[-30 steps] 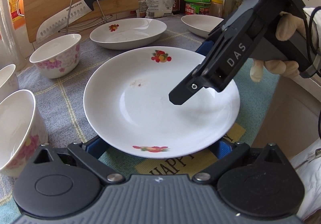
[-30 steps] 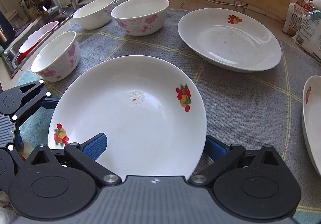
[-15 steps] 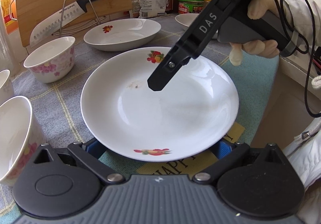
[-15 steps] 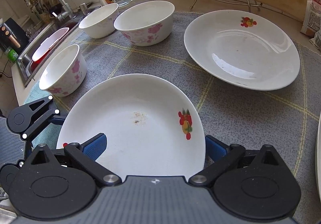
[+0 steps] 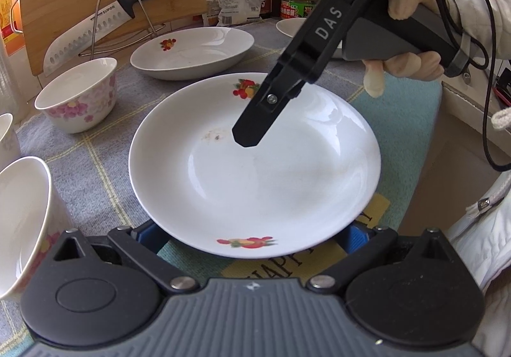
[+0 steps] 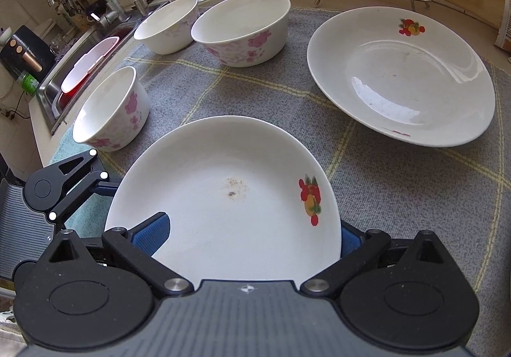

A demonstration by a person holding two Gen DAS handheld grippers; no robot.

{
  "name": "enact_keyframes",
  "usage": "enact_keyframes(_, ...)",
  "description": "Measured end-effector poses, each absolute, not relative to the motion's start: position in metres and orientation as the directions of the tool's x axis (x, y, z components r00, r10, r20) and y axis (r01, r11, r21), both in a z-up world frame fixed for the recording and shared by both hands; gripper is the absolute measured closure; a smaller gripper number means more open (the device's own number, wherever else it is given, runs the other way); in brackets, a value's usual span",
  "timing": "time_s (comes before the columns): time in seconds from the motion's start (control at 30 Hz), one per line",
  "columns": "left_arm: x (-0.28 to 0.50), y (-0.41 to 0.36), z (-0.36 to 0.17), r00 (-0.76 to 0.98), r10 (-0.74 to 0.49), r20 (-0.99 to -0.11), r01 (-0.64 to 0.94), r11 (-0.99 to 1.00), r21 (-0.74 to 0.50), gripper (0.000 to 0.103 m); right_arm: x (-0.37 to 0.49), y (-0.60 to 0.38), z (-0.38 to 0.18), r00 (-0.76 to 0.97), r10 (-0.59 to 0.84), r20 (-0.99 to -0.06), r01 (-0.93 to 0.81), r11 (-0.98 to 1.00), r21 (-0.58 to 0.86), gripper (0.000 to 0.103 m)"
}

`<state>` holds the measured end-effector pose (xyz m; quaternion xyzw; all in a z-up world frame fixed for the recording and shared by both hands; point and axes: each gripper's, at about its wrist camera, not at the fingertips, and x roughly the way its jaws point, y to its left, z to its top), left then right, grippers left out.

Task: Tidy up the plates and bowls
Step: 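Lift the fruit-print plate with the right gripper toward the stained plate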

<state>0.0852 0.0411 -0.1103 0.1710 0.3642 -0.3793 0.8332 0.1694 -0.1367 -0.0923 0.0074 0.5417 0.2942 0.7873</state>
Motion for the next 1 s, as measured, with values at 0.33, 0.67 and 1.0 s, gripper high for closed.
enact_keyframes(0.33,0.087,0.040,-0.110,0.437,-0.501,-0.747,0.756,0.654,0.004,0.001,0.171,-0.135,-0.092,0.222,0.465,-0.857,-0.457,0.826,0.330,0.000)
enact_keyframes(0.67,0.083,0.035,-0.105,0.442,-0.488,-0.753,0.761,0.648,0.027,0.001,0.169,-0.138,-0.091,0.198,0.459,-0.866,-0.457,0.825,0.333,0.000)
enact_keyframes(1.0,0.087,0.020,-0.090,0.438,-0.499,-0.748,0.769,0.639,0.023,0.001,0.166,-0.157,-0.074,0.217,0.460,-0.861,-0.449,0.830,0.330,0.000)
